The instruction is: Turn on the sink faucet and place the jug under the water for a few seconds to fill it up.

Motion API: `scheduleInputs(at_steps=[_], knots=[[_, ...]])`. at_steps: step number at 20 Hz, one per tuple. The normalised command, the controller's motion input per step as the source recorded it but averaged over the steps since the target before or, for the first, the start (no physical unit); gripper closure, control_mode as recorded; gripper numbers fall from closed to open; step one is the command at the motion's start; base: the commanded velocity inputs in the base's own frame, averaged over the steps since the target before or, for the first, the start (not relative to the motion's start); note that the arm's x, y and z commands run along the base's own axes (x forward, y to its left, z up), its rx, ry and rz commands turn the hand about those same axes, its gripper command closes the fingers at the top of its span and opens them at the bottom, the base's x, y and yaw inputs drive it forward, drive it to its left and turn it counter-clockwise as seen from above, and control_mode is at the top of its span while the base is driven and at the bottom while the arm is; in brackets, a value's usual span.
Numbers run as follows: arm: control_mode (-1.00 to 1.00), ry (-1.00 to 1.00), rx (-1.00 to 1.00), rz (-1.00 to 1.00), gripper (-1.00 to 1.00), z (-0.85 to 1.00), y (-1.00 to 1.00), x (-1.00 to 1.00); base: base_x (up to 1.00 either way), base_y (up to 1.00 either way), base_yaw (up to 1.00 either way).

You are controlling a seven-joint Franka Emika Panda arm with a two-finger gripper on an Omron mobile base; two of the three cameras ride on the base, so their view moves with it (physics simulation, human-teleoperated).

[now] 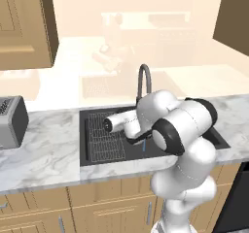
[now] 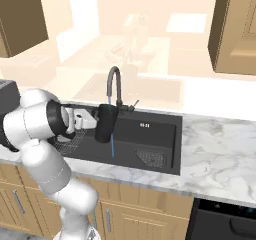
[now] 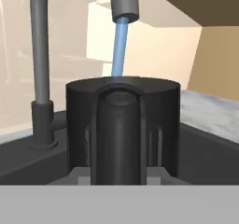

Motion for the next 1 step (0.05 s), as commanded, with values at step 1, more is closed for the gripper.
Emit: scheduleInputs(at_steps=[1], knots=[[-1.00,0.00,0.00,0.00,1.00,-0.05,-0.01,0.08,0.00,0.00,0.00]])
